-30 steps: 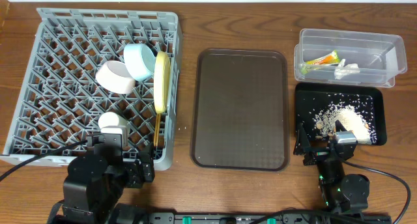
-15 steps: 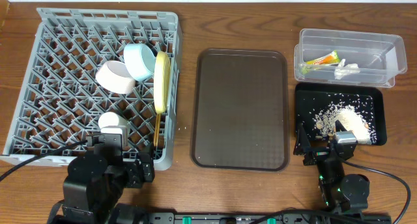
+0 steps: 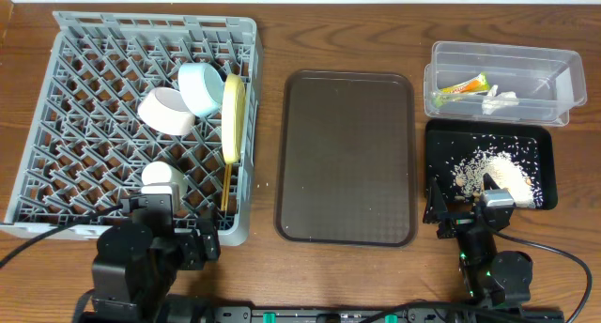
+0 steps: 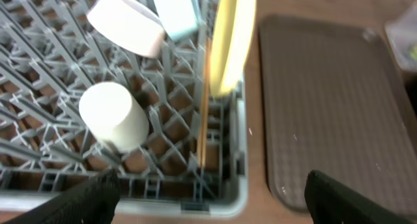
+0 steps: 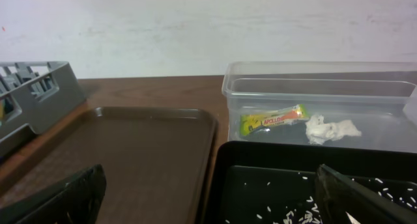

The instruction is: Sort waste into correct bins and load items into the dishwasher

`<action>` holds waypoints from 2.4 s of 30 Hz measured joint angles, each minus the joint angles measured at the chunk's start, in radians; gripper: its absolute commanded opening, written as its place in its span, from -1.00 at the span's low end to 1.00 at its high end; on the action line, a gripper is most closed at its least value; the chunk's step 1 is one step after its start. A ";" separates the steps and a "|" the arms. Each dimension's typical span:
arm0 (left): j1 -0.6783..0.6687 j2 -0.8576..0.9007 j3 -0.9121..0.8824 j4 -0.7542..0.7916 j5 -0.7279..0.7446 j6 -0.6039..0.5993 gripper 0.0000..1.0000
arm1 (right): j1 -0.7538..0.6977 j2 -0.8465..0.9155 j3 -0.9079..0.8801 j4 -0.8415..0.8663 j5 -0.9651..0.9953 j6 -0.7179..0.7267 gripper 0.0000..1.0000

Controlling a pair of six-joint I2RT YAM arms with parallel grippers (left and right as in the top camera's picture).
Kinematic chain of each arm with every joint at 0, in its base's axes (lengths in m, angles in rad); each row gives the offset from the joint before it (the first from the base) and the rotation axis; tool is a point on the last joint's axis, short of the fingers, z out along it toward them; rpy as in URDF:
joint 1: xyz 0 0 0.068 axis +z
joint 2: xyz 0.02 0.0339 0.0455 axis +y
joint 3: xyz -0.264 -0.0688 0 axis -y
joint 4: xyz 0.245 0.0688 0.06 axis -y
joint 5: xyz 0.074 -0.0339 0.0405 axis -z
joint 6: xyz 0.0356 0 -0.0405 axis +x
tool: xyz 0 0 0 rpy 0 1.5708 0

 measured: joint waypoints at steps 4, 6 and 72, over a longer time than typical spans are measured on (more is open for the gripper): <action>0.056 -0.096 -0.179 0.138 0.009 0.000 0.82 | 0.000 0.000 0.000 -0.001 0.000 0.000 0.99; 0.082 -0.155 -0.280 0.223 0.024 0.000 0.82 | 0.000 0.000 0.000 0.000 0.000 0.000 0.98; 0.121 -0.424 -0.820 0.951 0.045 0.022 0.83 | 0.000 0.000 0.000 -0.001 0.000 0.000 0.99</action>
